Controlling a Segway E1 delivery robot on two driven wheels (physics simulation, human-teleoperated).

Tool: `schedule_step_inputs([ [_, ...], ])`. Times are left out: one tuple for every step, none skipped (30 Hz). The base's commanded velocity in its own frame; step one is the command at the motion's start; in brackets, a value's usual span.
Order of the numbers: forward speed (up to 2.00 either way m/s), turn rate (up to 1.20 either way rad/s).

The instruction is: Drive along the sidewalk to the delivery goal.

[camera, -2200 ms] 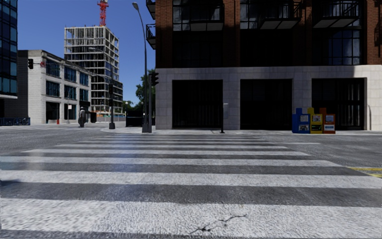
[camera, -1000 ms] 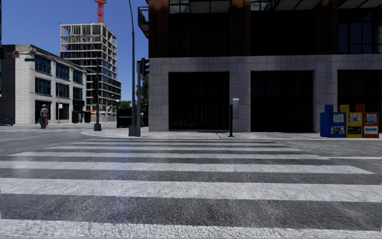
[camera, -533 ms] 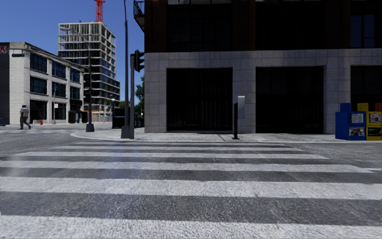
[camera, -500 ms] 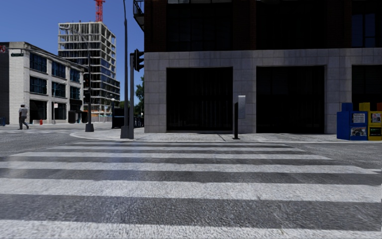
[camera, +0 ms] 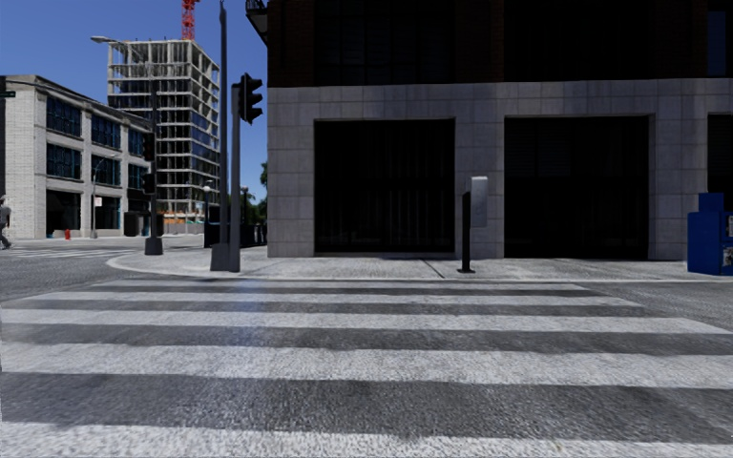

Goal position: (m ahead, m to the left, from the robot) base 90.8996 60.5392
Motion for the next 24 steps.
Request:
schedule_step_inputs([
  [2.0, 0.0],
  [2.0, 0.0],
  [2.0, 0.0],
  [2.0, 0.0],
  [2.0, 0.0],
  [2.0, 0.0],
  [2.0, 0.0],
  [2.0, 0.0],
  [2.0, 0.0],
  [2.0, 0.0],
  [2.0, 0.0],
  [2.0, 0.0],
  [2.0, 0.0],
  [2.0, 0.0],
  [2.0, 0.0],
  [2.0, 0.0],
  [2.0, 0.0],
  [2.0, 0.0],
  [2.0, 0.0],
  [2.0, 0.0],
  [2.0, 0.0],
  [2.0, 0.0],
  [2.0, 0.0],
  [2.0, 0.05],
])
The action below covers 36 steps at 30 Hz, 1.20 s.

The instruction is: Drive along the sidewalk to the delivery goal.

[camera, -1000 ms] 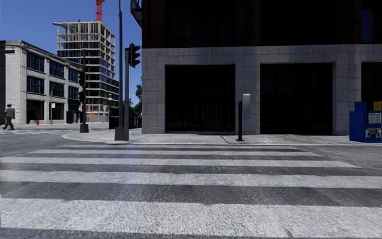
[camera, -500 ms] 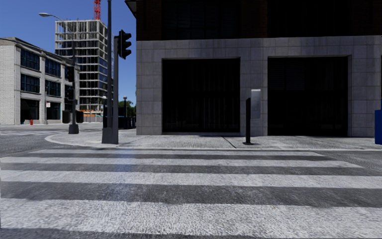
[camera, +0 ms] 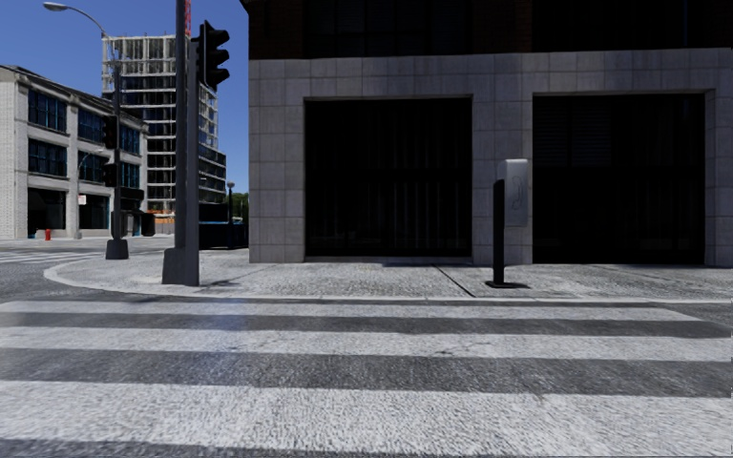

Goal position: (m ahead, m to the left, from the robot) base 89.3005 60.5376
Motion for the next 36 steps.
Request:
schedule_step_inputs([
  [2.0, 0.09],
  [2.0, 0.09],
  [2.0, 0.11],
  [2.0, 0.12],
  [2.0, 0.12],
  [2.0, 0.13],
  [2.0, 0.13],
  [2.0, 0.13],
  [2.0, 0.13],
  [2.0, 0.14],
  [1.95, 0.17],
  [1.93, 0.2],
  [1.92, 0.23],
  [1.92, 0.23],
  [1.92, 0.25],
  [1.92, 0.26],
  [1.91, 0.26],
  [1.91, 0.26],
  [1.91, 0.26],
  [1.91, 0.26],
  [1.91, 0.26],
  [1.91, 0.26],
  [1.91, 0.26],
  [1.91, 0.26],
  [1.91, 0.26],
  [1.91, 0.26],
  [1.91, 0.26],
  [1.91, 0.26],
  [1.91, 0.26],
  [1.91, 0.26],
  [1.91, 0.26],
  [1.91, 0.26],
  [1.91, 0.26],
  [1.91, 0.26],
  [1.91, 0.26],
  [1.91, 0.26],
])
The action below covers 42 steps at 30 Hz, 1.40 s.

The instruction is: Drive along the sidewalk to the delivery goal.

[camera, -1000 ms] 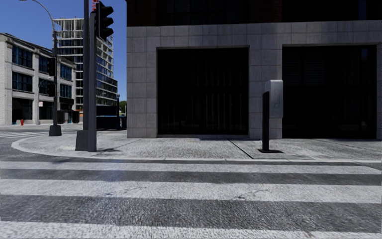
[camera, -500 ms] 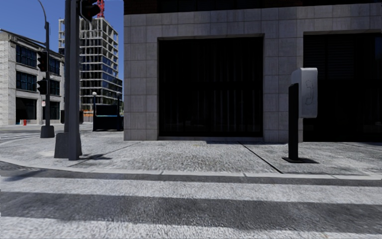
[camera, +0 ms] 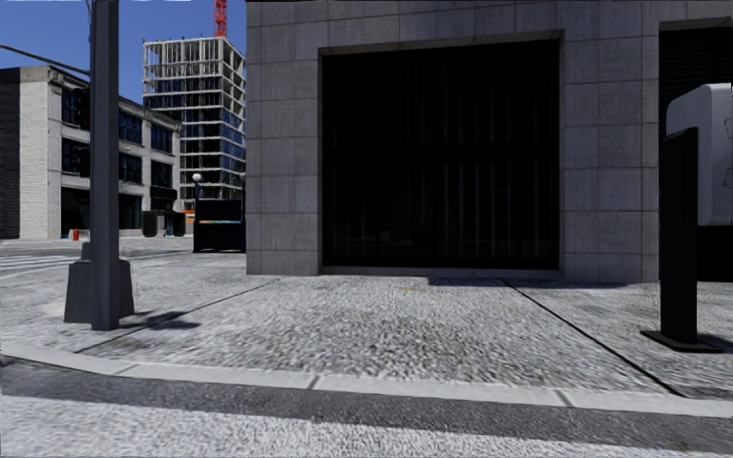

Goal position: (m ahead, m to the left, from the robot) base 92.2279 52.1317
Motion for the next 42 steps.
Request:
schedule_step_inputs([
  [1.91, 0.26],
  [1.91, 0.28],
  [1.91, 0.28],
  [1.91, 0.34],
  [1.91, 0.39],
  [1.91, 0.41],
  [1.91, 0.41],
  [1.91, 0.42],
  [1.91, 0.42],
  [1.91, 0.42],
  [1.91, 0.42],
  [1.91, 0.42],
  [1.91, 0.42],
  [1.91, 0.42],
  [1.91, 0.42],
  [1.91, 0.42],
  [1.91, 0.42],
  [1.91, 0.42],
  [1.91, 0.42],
  [1.91, 0.42],
  [1.91, 0.42],
  [1.91, 0.42],
  [1.91, 0.42],
  [1.91, 0.41],
  [1.91, 0.41],
  [1.91, 0.41],
  [1.91, 0.41],
  [1.91, 0.41],
  [1.91, 0.41],
  [1.91, 0.43],
  [1.88, 0.46],
  [1.88, 0.46],
  [1.8, 0.49],
  [1.77, 0.52],
  [1.77, 0.53],
  [1.77, 0.53],
  [1.77, 0.54],
  [1.77, 0.54],
  [1.77, 0.54],
  [1.77, 0.54],
  [1.77, 0.54],
  [1.77, 0.54],
])
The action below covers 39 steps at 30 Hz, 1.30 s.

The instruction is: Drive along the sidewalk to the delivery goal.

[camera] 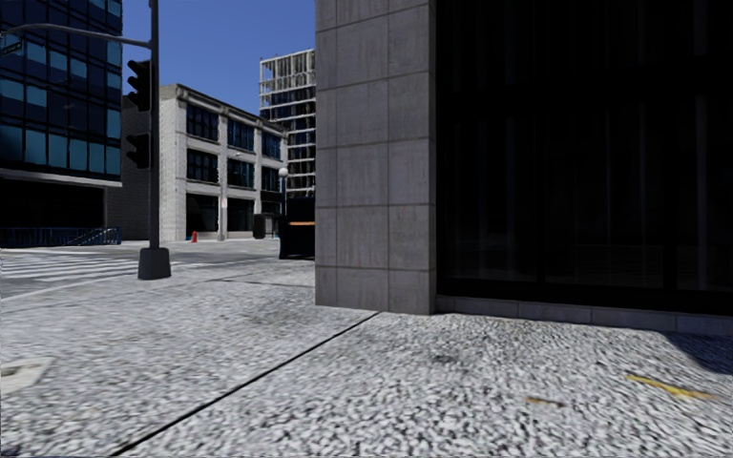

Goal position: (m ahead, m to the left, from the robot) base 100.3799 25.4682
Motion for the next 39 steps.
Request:
schedule_step_inputs([
  [1.77, 0.54],
  [1.77, 0.54],
  [1.77, 0.54],
  [1.77, 0.54],
  [1.77, 0.54],
  [1.77, 0.54],
  [1.77, 0.55],
  [1.77, 0.58],
  [1.77, 0.61],
  [1.77, 0.61],
  [1.77, 0.62],
  [1.77, 0.62],
  [1.77, 0.62],
  [1.77, 0.62],
  [1.77, 0.62],
  [1.77, 0.62],
  [1.77, 0.62],
  [1.77, 0.62],
  [1.77, 0.62],
  [1.77, 0.62],
  [1.77, 0.62],
  [1.77, 0.61],
  [1.77, 0.59],
  [1.77, 0.58],
  [1.77, 0.49],
  [1.77, 0.49],
  [1.77, 0.05],
  [1.77, 0.0],
  [1.77, 0.0],
  [1.77, 0.0],
  [1.77, 0.0],
  [1.77, 0.0],
  [1.77, 0.0],
  [1.76, 0.0],
  [1.76, 0.0],
  [1.76, 0.0],
  [1.76, 0.0],
  [1.76, 0.0],
  [1.76, 0.0],
])
